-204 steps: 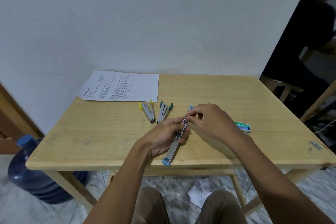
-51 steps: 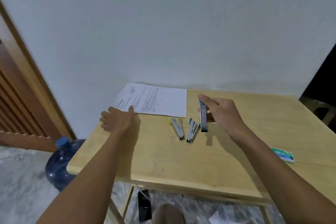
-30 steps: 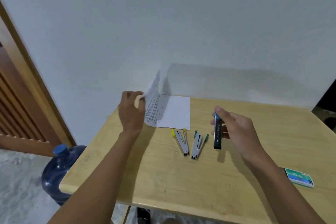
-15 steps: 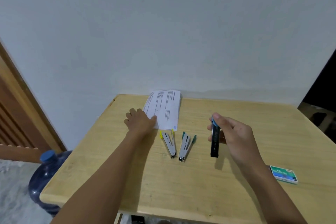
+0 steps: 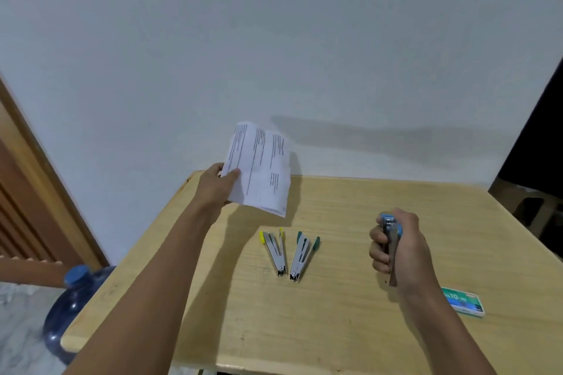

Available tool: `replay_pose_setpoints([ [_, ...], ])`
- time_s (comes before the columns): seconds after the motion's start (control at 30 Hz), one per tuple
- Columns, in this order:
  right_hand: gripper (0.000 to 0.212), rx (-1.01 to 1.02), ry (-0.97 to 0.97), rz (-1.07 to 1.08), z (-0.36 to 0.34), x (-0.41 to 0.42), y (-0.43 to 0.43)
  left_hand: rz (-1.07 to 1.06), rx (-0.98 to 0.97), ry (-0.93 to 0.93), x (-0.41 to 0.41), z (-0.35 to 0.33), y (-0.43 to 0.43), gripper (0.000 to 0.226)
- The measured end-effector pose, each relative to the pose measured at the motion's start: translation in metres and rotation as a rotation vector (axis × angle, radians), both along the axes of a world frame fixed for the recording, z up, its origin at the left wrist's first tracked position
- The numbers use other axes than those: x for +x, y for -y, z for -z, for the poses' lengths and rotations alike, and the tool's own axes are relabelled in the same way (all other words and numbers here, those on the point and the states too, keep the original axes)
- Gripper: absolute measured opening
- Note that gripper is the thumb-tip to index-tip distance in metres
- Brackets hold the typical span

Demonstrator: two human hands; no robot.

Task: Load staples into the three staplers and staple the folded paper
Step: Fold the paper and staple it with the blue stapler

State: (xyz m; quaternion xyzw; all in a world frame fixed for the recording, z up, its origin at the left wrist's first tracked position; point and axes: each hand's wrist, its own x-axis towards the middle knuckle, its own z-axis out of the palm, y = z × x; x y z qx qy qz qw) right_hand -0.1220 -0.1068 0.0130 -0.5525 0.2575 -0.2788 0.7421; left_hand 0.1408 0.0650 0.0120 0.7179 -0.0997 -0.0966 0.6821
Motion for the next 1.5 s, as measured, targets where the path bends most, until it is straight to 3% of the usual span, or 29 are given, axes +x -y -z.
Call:
replay_pose_setpoints([
  [0.17,0.044,-0.231,-0.163,-0.024,-0.01,0.004,-0.01,0.197,-0.277,-0.038,-0.056,-0.037,-0.018,0.026],
  [0.33,0.043,-0.193,-0.135,-0.084,-0.015,0.003,-0.033,0.369,-0.24,-0.012,-0.106,-0.039,-0.021,0.026],
  [0.57,0.037,-0.172,-0.142,0.059,-0.003,-0.013,-0.043,0.415,-0.175,0.006,-0.129,-0.038,-0.024,0.035],
  [0.7,0.037,-0.218,-0.136,-0.061,-0.004,-0.026,-0.039,0.498,-0.086,-0.11,-0.134,-0.043,-0.026,0.04],
  [0.83,0.031,-0.21,-0.121,-0.092,-0.001,-0.037,-0.036,0.444,0.03,-0.045,-0.136,-0.047,-0.026,0.031],
  [1.03,0.016,-0.234,-0.065,-0.124,0.003,-0.048,-0.043,0.419,-0.119,-0.016,-0.146,-0.042,-0.018,0.034],
  [1.23,0.034,-0.091,-0.101,0.028,0.006,-0.044,-0.035,0.561,-0.347,-0.281,-0.182,-0.018,-0.003,0.048],
  [1.33,0.034,-0.133,-0.132,0.01,0.01,-0.041,-0.038,0.615,-0.296,-0.202,-0.198,0.006,0.008,0.042],
  [1.5,0.026,-0.177,-0.192,-0.023,0.023,-0.042,-0.039,0.529,-0.282,-0.085,-0.207,0.026,0.022,0.027],
])
